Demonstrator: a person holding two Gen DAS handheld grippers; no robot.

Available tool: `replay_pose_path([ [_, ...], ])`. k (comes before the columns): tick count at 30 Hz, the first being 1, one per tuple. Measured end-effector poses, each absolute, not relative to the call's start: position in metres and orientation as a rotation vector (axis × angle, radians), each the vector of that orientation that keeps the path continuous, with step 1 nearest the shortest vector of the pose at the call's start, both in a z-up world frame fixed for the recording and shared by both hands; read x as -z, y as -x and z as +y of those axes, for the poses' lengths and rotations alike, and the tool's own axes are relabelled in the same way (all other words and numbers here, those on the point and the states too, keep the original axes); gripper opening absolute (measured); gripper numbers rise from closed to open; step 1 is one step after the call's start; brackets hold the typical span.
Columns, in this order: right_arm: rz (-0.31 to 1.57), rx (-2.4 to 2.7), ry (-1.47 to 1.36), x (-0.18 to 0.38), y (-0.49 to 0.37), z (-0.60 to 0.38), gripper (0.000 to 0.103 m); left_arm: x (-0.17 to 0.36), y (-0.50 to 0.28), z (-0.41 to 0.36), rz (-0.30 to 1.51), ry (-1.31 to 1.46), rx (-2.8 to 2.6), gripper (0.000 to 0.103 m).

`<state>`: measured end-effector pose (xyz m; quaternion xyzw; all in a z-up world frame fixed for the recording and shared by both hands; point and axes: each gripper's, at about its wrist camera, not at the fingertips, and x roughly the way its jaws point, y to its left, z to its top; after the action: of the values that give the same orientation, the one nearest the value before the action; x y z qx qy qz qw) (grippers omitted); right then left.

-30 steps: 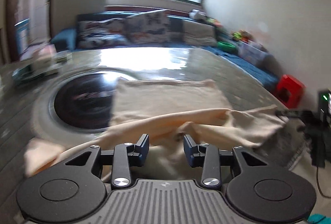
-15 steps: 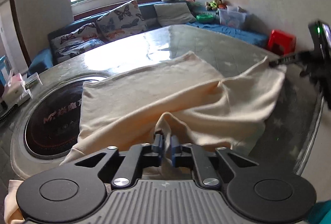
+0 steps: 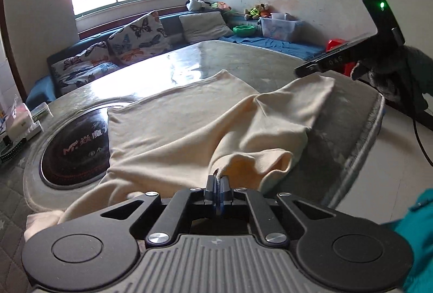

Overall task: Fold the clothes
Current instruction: 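Lower the spread garment flat onto the table with both grippers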

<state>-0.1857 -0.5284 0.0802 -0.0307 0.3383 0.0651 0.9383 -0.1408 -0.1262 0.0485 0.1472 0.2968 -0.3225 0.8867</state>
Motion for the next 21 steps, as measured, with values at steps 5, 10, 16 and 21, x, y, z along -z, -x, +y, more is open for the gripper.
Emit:
replay_pose_path([
  [5,0.733,-0.438,0.190,-0.083,0.203,-0.458,0.034,-0.046,0.140,-0.121,0.623,-0.274,0.669,0.002],
  [10,0.762,-0.552,0.295,-0.068,0.216,-0.415,0.033,-0.045,0.139,-0.118,0.620,-0.253,0.671,0.002],
  [16,0.791,-0.623,0.384,-0.050,0.228,-0.384,0.033,-0.043,0.137,-0.115,0.615,-0.238,0.673,0.002],
  [21,0.792,-0.575,0.363,-0.053,0.235,-0.395,0.008,-0.043,0.138,-0.113,0.609,-0.232,0.689,0.002],
])
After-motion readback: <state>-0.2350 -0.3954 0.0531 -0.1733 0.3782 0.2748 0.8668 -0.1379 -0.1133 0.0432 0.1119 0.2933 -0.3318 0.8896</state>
